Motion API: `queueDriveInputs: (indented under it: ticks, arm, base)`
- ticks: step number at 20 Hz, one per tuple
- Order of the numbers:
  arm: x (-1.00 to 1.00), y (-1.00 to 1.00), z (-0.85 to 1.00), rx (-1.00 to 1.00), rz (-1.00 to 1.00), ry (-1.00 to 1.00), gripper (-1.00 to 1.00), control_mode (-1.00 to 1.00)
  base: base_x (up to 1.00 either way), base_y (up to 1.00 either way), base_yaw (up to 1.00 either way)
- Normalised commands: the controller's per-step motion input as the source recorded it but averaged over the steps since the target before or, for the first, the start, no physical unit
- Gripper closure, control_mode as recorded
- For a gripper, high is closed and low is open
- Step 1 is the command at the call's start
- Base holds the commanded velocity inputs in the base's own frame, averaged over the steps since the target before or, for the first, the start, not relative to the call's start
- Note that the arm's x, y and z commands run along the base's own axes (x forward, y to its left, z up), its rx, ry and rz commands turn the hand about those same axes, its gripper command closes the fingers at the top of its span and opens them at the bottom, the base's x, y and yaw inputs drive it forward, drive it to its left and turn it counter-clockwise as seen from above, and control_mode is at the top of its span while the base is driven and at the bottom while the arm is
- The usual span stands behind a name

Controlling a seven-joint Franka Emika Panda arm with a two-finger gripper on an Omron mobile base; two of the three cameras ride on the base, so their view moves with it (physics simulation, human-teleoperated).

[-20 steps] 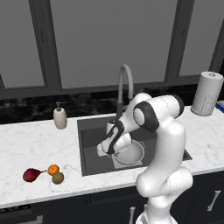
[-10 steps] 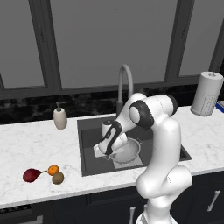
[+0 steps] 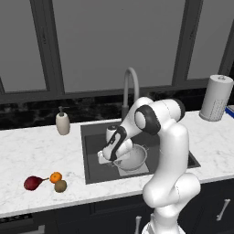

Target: Put the colander in the sink, put the tangerine, kiwi, pear in the colander, and turn on the sink faucet and pour water over the colander.

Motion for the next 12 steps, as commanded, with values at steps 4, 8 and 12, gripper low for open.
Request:
queueDriveInputs:
  ticks: [4, 8, 12]
  arm:
    - [0.00, 0.00, 0.00, 0.00, 0.00, 0.00, 1.00, -1.00]
    - [-0.02, 0.00, 0.01, 0.00, 0.00, 0.00, -1.00, -1.00]
    - [0.00, 0.00, 0.00, 0.00, 0.00, 0.00, -1.00, -1.00]
  base:
    - [0.00, 0.00, 0.00]
    - [0.00, 0.00, 0.00]
    - [0.00, 0.00, 0.00]
